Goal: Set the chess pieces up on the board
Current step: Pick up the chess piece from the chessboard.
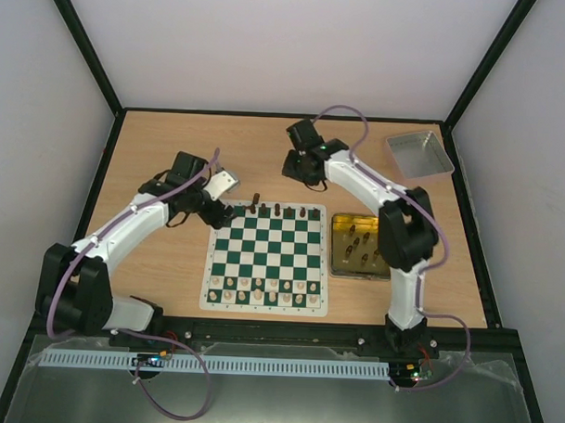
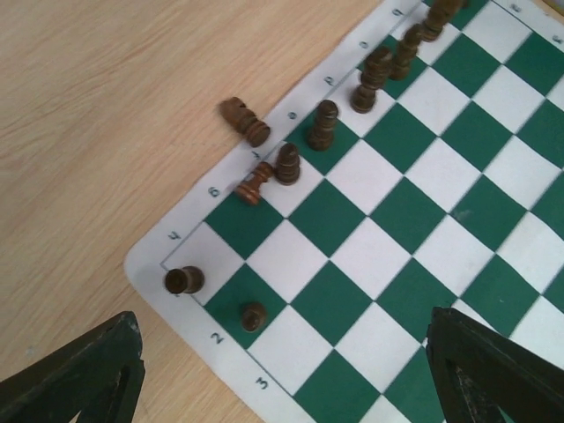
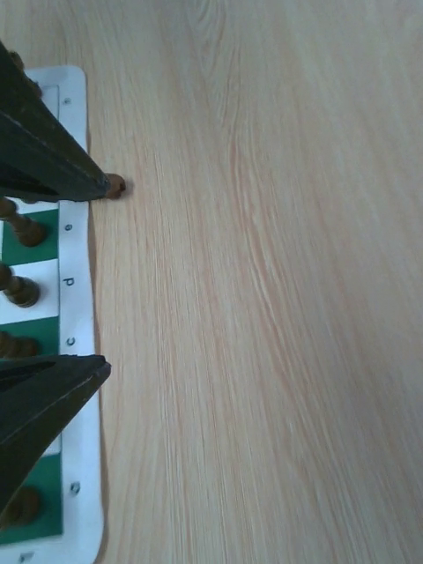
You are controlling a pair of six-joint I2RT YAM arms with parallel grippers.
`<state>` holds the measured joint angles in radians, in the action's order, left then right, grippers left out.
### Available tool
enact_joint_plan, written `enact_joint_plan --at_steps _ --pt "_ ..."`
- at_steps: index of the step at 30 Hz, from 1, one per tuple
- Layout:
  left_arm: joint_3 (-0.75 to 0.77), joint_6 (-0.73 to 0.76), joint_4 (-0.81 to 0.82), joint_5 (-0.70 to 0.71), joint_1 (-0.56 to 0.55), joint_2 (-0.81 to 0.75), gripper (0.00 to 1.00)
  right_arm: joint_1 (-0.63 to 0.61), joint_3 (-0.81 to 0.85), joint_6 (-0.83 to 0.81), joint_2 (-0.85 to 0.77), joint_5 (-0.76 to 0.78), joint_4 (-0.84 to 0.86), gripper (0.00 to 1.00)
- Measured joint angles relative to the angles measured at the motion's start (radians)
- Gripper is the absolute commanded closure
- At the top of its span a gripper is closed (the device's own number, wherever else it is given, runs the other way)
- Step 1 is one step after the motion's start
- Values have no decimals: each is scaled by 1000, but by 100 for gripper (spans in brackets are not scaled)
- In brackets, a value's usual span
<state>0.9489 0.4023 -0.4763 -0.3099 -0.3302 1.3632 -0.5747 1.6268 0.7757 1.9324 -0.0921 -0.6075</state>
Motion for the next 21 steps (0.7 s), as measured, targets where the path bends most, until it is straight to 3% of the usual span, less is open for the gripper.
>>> enact_joint_plan --at_steps 7,21 --pt "0 -54 29 -21 132 -5 11 -54 273 21 248 -44 -117 55" --pt "6 -74 -17 -154 389 -53 10 -135 582 71 471 -72 -280 60"
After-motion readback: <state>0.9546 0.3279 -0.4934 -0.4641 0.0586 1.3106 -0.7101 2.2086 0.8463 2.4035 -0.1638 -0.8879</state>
